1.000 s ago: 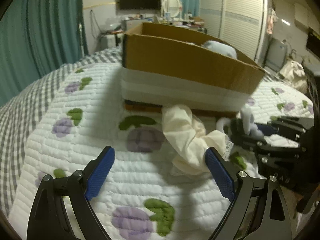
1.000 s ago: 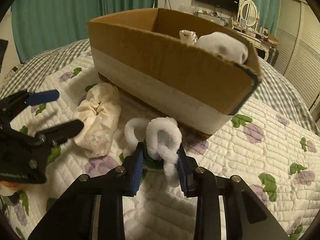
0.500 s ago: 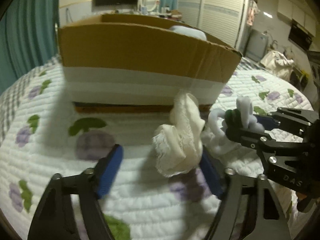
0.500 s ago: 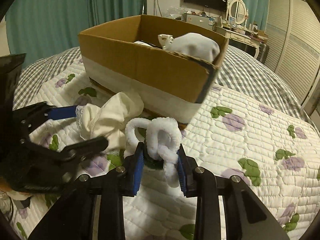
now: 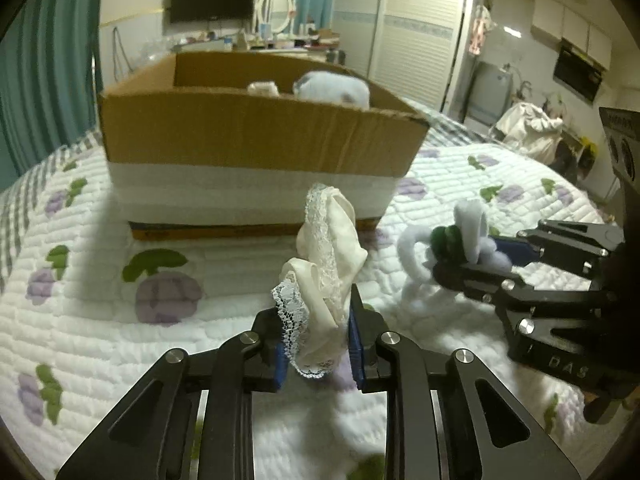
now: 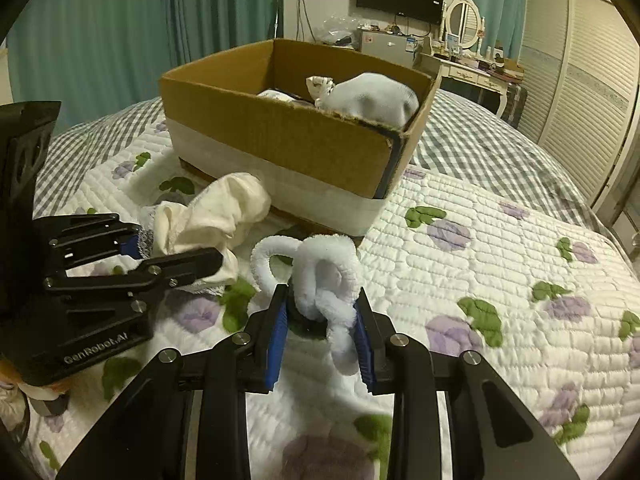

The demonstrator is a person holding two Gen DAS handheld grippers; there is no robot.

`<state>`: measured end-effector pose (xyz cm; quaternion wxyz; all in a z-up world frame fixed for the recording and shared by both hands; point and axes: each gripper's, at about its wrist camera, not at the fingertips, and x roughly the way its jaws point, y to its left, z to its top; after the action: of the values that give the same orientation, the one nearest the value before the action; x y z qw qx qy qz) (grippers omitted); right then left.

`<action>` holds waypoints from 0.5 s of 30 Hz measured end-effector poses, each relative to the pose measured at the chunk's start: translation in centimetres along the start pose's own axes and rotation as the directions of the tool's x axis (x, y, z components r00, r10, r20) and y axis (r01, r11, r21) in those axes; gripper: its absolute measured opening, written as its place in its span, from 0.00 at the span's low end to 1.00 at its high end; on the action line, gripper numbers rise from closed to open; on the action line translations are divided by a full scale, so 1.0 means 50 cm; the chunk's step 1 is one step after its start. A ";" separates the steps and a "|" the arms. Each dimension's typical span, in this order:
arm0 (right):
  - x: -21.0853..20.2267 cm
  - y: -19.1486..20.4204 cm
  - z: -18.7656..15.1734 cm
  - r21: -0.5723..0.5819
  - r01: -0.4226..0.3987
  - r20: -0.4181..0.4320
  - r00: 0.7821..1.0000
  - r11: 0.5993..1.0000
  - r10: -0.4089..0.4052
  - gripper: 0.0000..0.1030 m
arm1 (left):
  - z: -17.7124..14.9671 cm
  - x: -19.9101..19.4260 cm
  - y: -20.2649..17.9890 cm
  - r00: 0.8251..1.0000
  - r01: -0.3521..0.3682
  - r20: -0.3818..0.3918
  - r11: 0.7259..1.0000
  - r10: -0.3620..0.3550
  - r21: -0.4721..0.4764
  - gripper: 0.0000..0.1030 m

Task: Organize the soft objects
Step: 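Grasp the white fuzzy toy with the right tool while the left tool grasps the cream lace cloth, then carry the toy and lace cloth into the box and open both tools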

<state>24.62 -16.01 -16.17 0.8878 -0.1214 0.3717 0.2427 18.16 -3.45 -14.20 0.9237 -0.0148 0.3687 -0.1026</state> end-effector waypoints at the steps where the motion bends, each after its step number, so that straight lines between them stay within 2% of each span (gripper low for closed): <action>1: -0.010 0.000 0.000 0.003 0.005 0.007 1.000 1.000 -0.005 0.29 | -0.001 -0.013 -0.001 1.000 -0.001 0.003 1.000 0.001 0.001 0.22; 6: -0.087 0.004 0.005 0.066 0.014 0.054 0.998 0.998 -0.018 0.29 | 0.004 -0.092 -0.009 1.000 0.006 0.028 1.000 -0.005 -0.011 0.22; 15: -0.219 0.066 0.004 0.087 0.028 0.107 0.994 0.996 -0.037 0.29 | 0.030 -0.240 -0.028 0.993 -0.021 0.120 0.999 0.017 0.031 0.22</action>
<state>16.41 -16.86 -8.27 0.9148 -0.0760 0.3311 0.2183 10.42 -2.49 -4.83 0.9452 -0.0026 0.3112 -0.0987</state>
